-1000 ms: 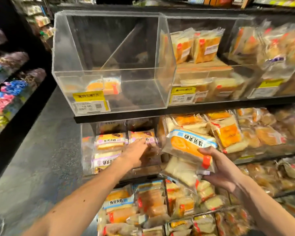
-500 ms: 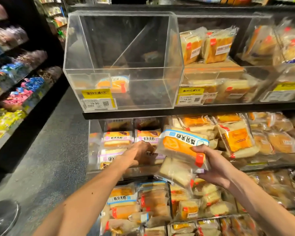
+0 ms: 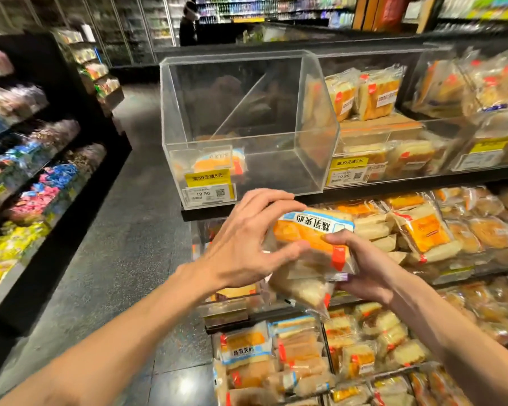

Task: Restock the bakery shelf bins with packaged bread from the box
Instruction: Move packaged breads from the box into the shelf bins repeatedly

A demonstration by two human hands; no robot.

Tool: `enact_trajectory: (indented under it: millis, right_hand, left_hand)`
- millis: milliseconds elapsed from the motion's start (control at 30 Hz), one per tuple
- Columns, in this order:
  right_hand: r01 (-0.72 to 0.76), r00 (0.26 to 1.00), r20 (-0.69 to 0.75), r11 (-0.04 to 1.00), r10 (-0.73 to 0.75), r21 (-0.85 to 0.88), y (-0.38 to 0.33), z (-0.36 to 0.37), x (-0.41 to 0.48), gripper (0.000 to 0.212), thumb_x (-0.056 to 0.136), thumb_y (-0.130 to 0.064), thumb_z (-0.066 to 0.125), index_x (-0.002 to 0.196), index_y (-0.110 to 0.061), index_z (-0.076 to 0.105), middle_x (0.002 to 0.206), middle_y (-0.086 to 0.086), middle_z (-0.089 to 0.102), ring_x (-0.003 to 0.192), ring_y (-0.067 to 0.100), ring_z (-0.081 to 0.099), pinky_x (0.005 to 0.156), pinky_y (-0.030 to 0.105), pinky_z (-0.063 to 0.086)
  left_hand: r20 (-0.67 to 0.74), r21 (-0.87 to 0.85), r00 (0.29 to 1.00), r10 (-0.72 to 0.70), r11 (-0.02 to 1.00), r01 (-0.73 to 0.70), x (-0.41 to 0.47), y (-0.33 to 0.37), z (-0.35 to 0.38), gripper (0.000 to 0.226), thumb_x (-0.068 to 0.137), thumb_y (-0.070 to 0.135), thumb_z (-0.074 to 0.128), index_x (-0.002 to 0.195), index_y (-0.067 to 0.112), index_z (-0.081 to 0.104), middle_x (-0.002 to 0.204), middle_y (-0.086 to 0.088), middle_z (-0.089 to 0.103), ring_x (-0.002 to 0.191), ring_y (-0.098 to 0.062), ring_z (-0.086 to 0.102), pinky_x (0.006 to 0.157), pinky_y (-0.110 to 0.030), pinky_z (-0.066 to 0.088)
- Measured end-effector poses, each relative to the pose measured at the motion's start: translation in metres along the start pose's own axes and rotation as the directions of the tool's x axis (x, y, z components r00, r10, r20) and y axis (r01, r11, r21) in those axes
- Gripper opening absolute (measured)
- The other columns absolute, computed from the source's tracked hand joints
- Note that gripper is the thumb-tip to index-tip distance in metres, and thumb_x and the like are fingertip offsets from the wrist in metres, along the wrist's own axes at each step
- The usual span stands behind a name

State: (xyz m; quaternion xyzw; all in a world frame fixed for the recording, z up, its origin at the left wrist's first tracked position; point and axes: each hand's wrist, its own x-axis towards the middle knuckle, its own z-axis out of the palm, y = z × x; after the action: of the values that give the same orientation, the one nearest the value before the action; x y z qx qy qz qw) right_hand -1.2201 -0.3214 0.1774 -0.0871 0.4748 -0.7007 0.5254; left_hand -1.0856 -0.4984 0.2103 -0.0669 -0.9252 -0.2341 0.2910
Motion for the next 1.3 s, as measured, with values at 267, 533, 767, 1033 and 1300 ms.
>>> enact_trajectory:
  millis: [267,533,767,1033,1300]
  right_hand:
    - [0.100,0.984,0.153,0.995,-0.096,-0.018,-0.022,0.075,-0.009,0.077,0.028,-0.042,0.101,0.097,-0.014,0.081,0.110,0.018,0.073,0.089,0.029,0.074,0.079,0.040,0.061]
    - [0.184,0.952,0.236,0.981,-0.194,0.062,-0.089,0.105,-0.008,0.107,0.023,-0.055,0.097,0.115,-0.004,0.074,0.122,0.020,0.069,0.106,0.035,0.070,0.082,0.050,0.059]
    - [0.283,0.959,0.042,0.956,-0.280,-0.085,-0.143,0.126,0.014,0.047,0.065,-0.026,0.076,0.109,-0.012,0.072,0.117,0.012,0.073,0.102,0.023,0.070,0.097,0.041,0.051]
    - [0.270,0.956,-0.057,0.939,-0.288,-0.215,-0.166,0.129,0.034,0.041,0.068,-0.022,0.071,0.107,-0.009,0.070,0.105,0.013,0.076,0.093,0.024,0.074,0.078,0.037,0.059]
    - [0.350,0.894,-0.194,0.899,-0.405,-0.263,-0.185,0.128,0.055,0.047,0.067,-0.021,0.072,0.113,-0.011,0.068,0.103,0.010,0.077,0.083,0.020,0.076,0.062,0.035,0.063]
  left_hand:
    - [0.306,0.220,0.950,0.054,0.967,-0.126,0.022,-0.006,-0.061,0.087,0.074,0.079,0.058,0.147,0.039,0.034,0.151,0.008,0.038,0.140,-0.013,0.034,0.109,-0.049,0.037]
    - [-0.008,0.177,0.999,-0.048,0.983,0.049,0.062,0.015,-0.107,0.056,0.080,0.061,0.060,0.129,0.038,0.052,0.128,0.018,0.059,0.117,-0.006,0.055,0.100,-0.041,0.044]
    - [-0.185,-0.062,0.943,-0.277,0.961,0.271,0.113,0.009,-0.135,0.038,0.088,0.062,0.060,0.111,0.032,0.056,0.100,0.016,0.069,0.094,-0.001,0.065,0.082,-0.027,0.051]
    - [-0.011,-0.240,0.882,-0.471,0.857,0.455,0.144,-0.060,-0.162,0.009,0.097,0.017,0.063,0.097,0.009,0.067,0.090,-0.001,0.072,0.078,-0.008,0.068,0.072,-0.027,0.055]
    - [0.499,0.528,0.749,-0.436,0.838,0.136,0.184,-0.118,-0.141,0.011,0.093,0.025,0.061,0.095,0.014,0.062,0.087,0.000,0.060,0.087,-0.021,0.056,0.069,-0.026,0.036]
